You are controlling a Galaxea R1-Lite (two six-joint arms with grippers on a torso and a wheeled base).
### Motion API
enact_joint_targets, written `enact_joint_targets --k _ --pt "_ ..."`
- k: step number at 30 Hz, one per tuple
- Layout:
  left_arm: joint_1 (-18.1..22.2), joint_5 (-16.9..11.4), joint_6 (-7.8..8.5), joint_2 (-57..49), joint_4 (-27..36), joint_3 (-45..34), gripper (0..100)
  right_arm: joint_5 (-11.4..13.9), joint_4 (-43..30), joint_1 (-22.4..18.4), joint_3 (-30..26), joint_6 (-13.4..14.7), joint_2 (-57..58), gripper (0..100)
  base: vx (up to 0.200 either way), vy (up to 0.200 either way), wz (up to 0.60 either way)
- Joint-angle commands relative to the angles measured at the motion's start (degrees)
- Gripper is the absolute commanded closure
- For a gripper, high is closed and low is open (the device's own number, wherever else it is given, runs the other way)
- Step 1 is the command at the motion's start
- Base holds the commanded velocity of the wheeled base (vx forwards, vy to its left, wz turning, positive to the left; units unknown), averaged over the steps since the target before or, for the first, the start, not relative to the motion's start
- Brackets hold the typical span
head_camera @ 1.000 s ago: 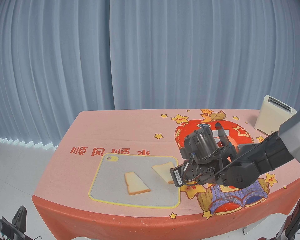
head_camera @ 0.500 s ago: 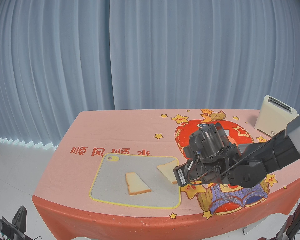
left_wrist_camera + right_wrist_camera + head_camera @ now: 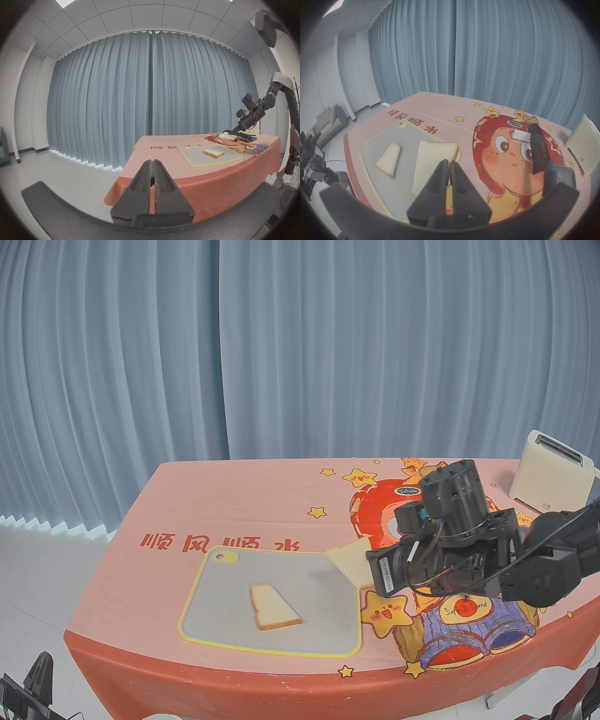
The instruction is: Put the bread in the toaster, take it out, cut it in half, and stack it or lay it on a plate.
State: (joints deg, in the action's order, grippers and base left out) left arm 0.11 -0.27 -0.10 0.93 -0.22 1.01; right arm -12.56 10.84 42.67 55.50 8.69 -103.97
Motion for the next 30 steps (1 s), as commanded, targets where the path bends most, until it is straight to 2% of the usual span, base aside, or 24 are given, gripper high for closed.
enact_joint_targets --k 1,12,17,23,30 --pt "0.1 0.0 0.01 -0.7 0.0 -1.0 100 0.0 0.1 -1.4 -3.6 0.0 6.2 100 0.000 0.000 0.00" --pt "0.1 0.0 0.01 -0.8 0.0 -1.0 100 0.0 1.0 -2.5 -14.2 0.1 18.4 100 0.000 0.000 0.00" --pt "0.1 0.0 0.01 -0.7 0.0 -1.0 100 1.0 1.0 -3.6 -17.7 0.2 24.6 100 0.000 0.000 0.00" --pt "0.1 0.0 -0.08 -0.7 0.0 -1.0 100 0.4 1.0 -4.2 -22.6 0.0 29.4 100 0.000 0.000 0.00" --pt "0.1 0.2 -0.43 -0.8 0.0 -1.0 100 1.8 0.9 -4.3 -27.0 -0.1 33.9 100 0.000 0.000 0.00"
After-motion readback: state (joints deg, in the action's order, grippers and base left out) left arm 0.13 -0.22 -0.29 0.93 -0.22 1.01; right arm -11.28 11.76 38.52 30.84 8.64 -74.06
